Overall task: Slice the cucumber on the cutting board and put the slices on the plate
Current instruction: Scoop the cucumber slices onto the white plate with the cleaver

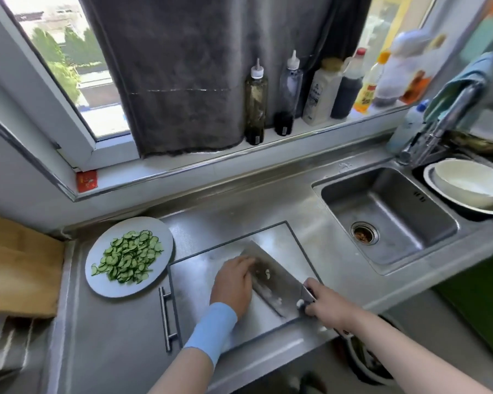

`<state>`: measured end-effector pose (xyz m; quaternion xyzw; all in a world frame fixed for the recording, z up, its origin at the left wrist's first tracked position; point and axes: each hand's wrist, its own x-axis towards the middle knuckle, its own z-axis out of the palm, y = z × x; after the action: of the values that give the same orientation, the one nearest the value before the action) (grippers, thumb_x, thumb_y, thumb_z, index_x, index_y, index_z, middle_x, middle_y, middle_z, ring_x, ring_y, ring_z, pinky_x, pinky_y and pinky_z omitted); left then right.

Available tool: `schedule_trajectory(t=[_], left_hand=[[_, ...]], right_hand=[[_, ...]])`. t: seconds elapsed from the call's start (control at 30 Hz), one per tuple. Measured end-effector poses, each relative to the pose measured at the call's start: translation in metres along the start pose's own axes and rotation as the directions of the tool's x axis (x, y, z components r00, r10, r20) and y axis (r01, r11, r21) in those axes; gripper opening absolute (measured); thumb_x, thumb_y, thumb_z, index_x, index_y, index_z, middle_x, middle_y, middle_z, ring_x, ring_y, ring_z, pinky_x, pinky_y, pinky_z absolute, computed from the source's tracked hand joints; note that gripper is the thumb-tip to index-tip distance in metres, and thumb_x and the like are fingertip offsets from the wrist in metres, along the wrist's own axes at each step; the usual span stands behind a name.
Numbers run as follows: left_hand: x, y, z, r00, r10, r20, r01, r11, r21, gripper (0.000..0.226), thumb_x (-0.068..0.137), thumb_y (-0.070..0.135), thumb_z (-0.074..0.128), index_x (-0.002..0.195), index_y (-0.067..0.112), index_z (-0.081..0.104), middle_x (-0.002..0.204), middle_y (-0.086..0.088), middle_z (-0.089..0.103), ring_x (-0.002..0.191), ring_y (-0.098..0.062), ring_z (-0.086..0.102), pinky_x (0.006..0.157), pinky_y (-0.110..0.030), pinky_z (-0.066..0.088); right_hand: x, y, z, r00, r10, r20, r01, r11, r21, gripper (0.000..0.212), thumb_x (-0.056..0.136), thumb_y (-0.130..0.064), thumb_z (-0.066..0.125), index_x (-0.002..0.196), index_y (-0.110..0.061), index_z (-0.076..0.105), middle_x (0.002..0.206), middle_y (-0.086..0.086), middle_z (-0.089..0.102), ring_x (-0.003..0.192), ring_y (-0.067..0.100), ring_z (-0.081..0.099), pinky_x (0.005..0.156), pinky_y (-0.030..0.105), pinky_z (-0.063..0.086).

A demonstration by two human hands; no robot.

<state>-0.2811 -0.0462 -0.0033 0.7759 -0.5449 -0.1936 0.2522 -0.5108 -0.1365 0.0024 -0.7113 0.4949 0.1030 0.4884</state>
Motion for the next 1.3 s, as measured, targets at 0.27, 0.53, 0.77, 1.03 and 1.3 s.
schedule_trajectory(t=[0.27, 0.53, 0.77, 1.03, 1.3], left_hand=[[0.017, 0.14, 0.088, 0.84, 0.436, 0.321, -0.499, 0.855, 0.143, 0.063, 0.098, 0.036, 0.035, 0.153, 0.037, 0.004, 0.159, 0.007, -0.02, 0.144, -0.013, -0.017, 0.119, -0.033, -0.005], [-0.002, 0.295, 0.213, 0.616, 0.51, 0.601, -0.717, 0.679, 0.157, 0.067, 0.099, 0.05, 0.023, 0.154, 0.027, -0.009, 0.158, 0.003, -0.023, 0.146, -0.021, -0.019, 0.12, -0.044, -0.002], [-0.015, 0.366, 0.282, 0.491, 0.528, 0.693, -0.794, 0.599, 0.107, 0.069, 0.101, 0.05, 0.019, 0.153, 0.015, -0.011, 0.159, 0.0, -0.022, 0.145, -0.014, -0.021, 0.121, -0.037, -0.001], [-0.012, 0.367, 0.321, 0.476, 0.301, 0.826, -0.735, 0.653, 0.185, 0.068, 0.101, 0.048, 0.021, 0.153, 0.021, -0.014, 0.158, 0.005, -0.023, 0.146, -0.012, -0.016, 0.121, -0.038, 0.002], [-0.003, 0.372, 0.322, 0.523, 0.383, 0.761, -0.723, 0.673, 0.158, 0.061, 0.103, 0.039, 0.021, 0.155, 0.019, -0.004, 0.161, 0.003, -0.013, 0.147, -0.013, -0.012, 0.121, -0.037, 0.003]], right_hand=[[-0.093, 0.097, -0.063, 0.956, 0.204, -0.212, -0.111, 0.917, 0.382, 0.024, 0.083, -0.008, 0.057, 0.103, -0.021, 0.057, 0.086, 0.001, 0.052, 0.065, 0.015, 0.042, 0.059, 0.03, 0.035], [-0.185, 0.226, -0.115, 0.845, 0.425, -0.324, -0.201, 0.815, 0.543, 0.021, 0.085, -0.003, 0.055, 0.098, -0.02, 0.054, 0.078, 0.005, 0.055, 0.06, 0.017, 0.044, 0.052, 0.026, 0.034], [-0.229, 0.29, -0.131, 0.739, 0.568, -0.362, -0.258, 0.736, 0.626, 0.016, 0.089, -0.006, 0.053, 0.096, -0.02, 0.048, 0.069, 0.008, 0.051, 0.049, 0.019, 0.044, 0.046, 0.027, 0.036], [-0.252, 0.31, -0.144, 0.679, 0.649, -0.344, -0.367, 0.706, 0.606, 0.012, 0.092, -0.018, 0.038, 0.095, -0.028, 0.044, 0.087, 0.007, 0.057, 0.064, 0.023, 0.045, 0.054, 0.025, 0.029], [-0.246, 0.319, -0.155, 0.644, 0.678, -0.354, -0.403, 0.695, 0.595, 0.015, 0.09, -0.015, 0.038, 0.097, -0.026, 0.045, 0.09, 0.008, 0.06, 0.069, 0.024, 0.049, 0.058, 0.029, 0.033]])
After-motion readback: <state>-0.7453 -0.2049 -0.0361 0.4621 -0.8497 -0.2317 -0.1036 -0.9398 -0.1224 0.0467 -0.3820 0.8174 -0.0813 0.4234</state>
